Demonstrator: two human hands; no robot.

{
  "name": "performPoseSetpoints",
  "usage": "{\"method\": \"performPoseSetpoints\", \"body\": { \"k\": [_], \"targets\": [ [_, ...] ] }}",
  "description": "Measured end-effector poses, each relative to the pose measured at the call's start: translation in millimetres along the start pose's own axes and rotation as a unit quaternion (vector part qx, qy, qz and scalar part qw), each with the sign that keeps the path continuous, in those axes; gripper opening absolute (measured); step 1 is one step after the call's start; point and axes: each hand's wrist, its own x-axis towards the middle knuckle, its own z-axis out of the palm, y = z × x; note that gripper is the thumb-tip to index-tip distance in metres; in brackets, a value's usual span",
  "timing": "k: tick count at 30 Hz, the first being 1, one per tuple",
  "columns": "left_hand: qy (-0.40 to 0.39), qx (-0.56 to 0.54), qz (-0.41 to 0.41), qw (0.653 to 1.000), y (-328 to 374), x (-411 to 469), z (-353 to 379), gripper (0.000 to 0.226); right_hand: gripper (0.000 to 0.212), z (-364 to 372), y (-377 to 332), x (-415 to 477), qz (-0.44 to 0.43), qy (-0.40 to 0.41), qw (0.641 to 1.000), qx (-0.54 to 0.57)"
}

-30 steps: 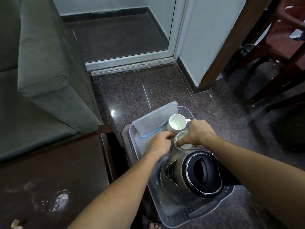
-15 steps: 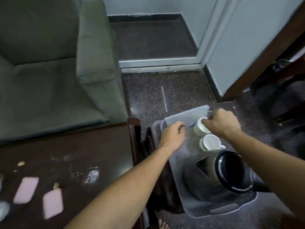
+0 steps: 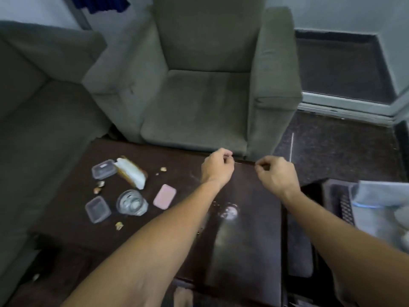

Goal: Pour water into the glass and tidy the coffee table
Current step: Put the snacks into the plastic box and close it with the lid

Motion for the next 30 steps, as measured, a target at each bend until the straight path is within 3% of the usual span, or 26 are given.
{"method": "performPoseSetpoints", "body": {
  "k": [7,12,20,30],
  "targets": [
    [0.036,0.017,-0.071,0.997,-116.0,7.0,-79.1,0.025,0.018,119.4,-84.7,-22.9,-0.012,-0.08,0.997,-0.002],
    [0.011,0.024,-0.091,0.996,-170.3,11.3,-93.9,0.025,0.022,171.1,-102.6,-27.0,0.018,-0.094,0.994,-0.044],
    [-0.053,0.036,-0.094,0.994,-212.9,13.9,-78.2,0.028,0.023,214.3,-91.3,-23.6,0.072,-0.135,0.974,-0.167],
    [-0.048,0.02,-0.108,0.993,-225.4,20.3,-50.0,0.028,0.029,259.7,-69.4,-16.0,0.074,-0.175,0.957,-0.218]
  ]
}}
